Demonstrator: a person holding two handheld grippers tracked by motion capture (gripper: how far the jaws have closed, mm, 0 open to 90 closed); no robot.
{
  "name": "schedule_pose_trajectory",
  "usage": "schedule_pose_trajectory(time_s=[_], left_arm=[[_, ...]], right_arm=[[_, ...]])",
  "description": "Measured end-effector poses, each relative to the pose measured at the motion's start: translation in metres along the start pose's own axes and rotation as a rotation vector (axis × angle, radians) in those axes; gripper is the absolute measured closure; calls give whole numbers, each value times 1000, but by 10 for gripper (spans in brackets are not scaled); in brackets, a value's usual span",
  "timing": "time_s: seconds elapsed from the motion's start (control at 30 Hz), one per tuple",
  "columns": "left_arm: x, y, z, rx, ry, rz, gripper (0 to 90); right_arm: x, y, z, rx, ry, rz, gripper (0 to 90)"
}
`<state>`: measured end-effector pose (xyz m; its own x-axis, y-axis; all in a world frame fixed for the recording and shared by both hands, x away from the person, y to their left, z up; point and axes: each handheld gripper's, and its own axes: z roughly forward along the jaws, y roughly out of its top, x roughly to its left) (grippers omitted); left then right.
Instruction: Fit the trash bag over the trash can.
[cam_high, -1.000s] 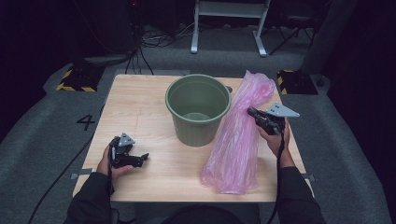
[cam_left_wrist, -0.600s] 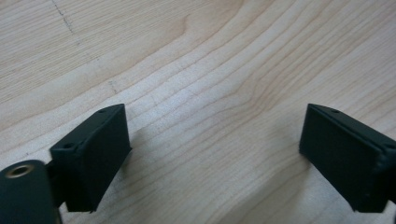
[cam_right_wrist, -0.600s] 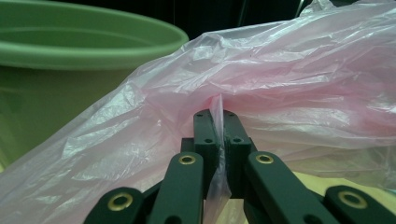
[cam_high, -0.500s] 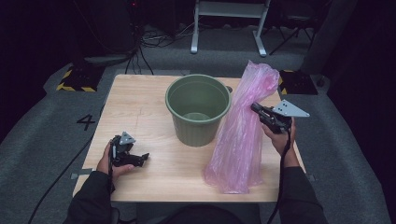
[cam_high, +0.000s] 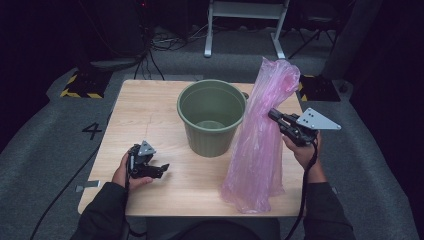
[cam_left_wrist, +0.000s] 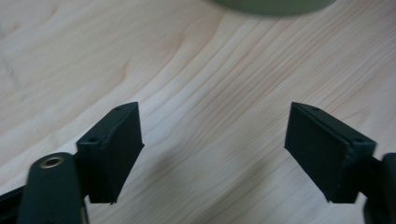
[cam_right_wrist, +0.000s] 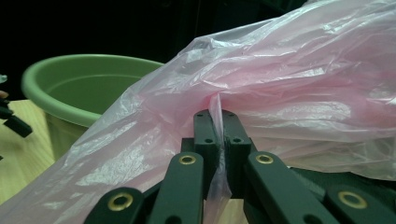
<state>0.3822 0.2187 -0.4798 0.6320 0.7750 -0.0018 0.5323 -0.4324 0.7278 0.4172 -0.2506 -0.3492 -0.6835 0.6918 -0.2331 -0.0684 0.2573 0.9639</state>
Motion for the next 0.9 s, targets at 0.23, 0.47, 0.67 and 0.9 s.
schedule_pose_trajectory(time_s=[0.23,0.47,0.67,0.9], left_arm=[[-34,26,-5,-69,-69,77,163],[-56,50,-6,-129,-109,126,165],[-67,65,-6,-153,-141,155,183],[-90,86,-12,-221,-184,178,174]], right_arm=[[11,11,-8,-27,40,-29,879],[22,20,8,-19,83,-70,879],[28,22,26,-14,108,-73,878],[39,25,50,6,162,-91,879]])
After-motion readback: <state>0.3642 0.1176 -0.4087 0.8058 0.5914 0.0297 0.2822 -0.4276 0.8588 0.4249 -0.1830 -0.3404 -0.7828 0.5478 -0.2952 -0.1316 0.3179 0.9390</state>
